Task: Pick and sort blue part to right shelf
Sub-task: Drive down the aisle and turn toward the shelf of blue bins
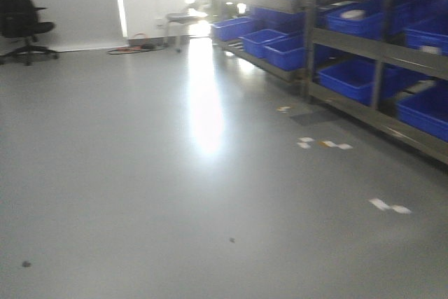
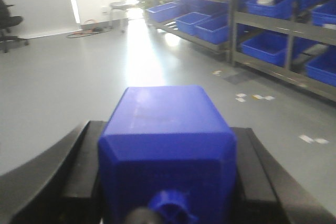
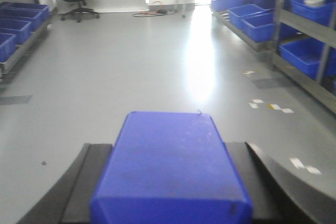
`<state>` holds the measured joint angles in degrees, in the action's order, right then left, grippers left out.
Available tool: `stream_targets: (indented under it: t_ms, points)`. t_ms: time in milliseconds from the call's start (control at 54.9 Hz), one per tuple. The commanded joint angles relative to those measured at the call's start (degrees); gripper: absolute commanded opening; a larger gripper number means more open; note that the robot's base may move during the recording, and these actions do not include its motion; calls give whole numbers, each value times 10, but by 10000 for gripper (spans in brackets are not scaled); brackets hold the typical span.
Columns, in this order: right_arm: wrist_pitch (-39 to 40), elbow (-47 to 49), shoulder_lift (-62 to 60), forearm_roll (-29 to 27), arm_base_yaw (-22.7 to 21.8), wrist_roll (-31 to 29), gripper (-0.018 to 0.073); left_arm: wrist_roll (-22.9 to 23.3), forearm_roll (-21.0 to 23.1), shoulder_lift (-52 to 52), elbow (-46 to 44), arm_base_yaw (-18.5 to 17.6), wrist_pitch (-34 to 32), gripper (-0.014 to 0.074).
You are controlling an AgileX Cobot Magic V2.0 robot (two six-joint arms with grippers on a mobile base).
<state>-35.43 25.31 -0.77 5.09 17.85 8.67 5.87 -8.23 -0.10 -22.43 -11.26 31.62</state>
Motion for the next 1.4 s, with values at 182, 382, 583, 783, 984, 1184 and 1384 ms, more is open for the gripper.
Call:
stream_targets:
  t_ms: [182,382,583,783,984,1184,1384]
  points:
    - [53,19,-4,6,-1,-6,300,-1,-2,10,-17,1,-52,335]
    - [53,19,-4,6,-1,-6,300,-1,-2,10,-17,1,-52,335]
    - [53,19,-4,6,-1,-6,300,-1,-2,10,-17,1,-52,335]
    - [53,19,-4,6,-1,-6,300,-1,-2,10,-17,1,-52,335]
    - [53,19,-4,6,-1,-6,300,-1,-2,10,-17,1,-52,335]
    - [53,19,-4,6,-1,-6,300,-1,-2,10,-17,1,-52,335]
    - [53,19,-4,6,-1,-6,300,-1,-2,10,-17,1,-52,335]
